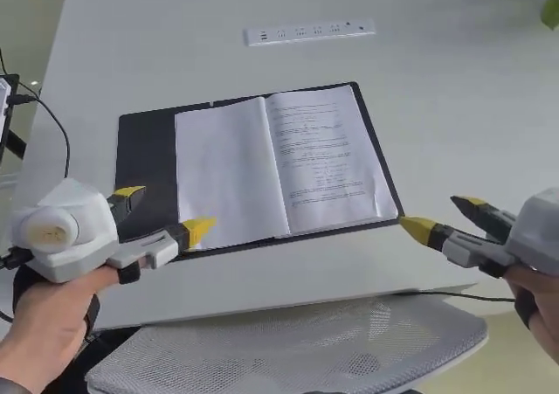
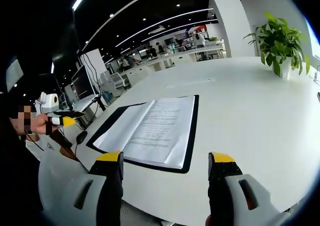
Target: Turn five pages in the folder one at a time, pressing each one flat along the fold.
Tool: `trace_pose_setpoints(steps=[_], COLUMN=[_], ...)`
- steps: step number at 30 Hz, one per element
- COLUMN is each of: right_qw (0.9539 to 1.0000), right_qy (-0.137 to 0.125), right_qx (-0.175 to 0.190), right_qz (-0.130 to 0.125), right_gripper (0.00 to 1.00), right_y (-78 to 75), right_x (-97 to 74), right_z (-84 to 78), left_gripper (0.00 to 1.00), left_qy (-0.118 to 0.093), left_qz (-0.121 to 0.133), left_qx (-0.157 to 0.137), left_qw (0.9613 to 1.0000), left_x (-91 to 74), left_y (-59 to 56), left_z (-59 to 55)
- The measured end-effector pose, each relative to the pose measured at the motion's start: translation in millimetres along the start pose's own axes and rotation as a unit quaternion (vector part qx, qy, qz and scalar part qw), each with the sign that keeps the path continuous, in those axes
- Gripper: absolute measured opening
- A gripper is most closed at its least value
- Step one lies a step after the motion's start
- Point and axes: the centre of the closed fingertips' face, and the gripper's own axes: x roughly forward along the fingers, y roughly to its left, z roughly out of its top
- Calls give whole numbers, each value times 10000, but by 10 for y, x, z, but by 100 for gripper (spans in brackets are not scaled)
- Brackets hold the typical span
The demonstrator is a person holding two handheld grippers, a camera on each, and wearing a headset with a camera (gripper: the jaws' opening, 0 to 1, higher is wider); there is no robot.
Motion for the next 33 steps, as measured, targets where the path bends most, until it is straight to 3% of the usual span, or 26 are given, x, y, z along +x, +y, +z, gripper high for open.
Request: trace_pose_setpoints(steps=[7, 17, 25, 33], right_qw=[10000, 9999, 9999, 9998], right_qy=[59, -25, -52, -83], right_qx=[-12, 100, 101, 148], right_qz=[39, 9, 26, 61], right_gripper=[67, 69, 69, 68], right_y=[16, -15, -31, -52], right_x=[2, -36, -40, -49], right_z=[-25, -14, -14, -25], left_gripper=[70, 66, 63, 58], left_qy=[30, 163, 324, 674], left_qz=[-189, -766, -1099, -1290], left_qx=[198, 518, 631, 871], left_qw=[9996, 9956, 9914, 9855], left_x=[220, 725, 1079, 1517], left_y=[-152, -700, -1061, -1354], left_z=[142, 314, 337, 259])
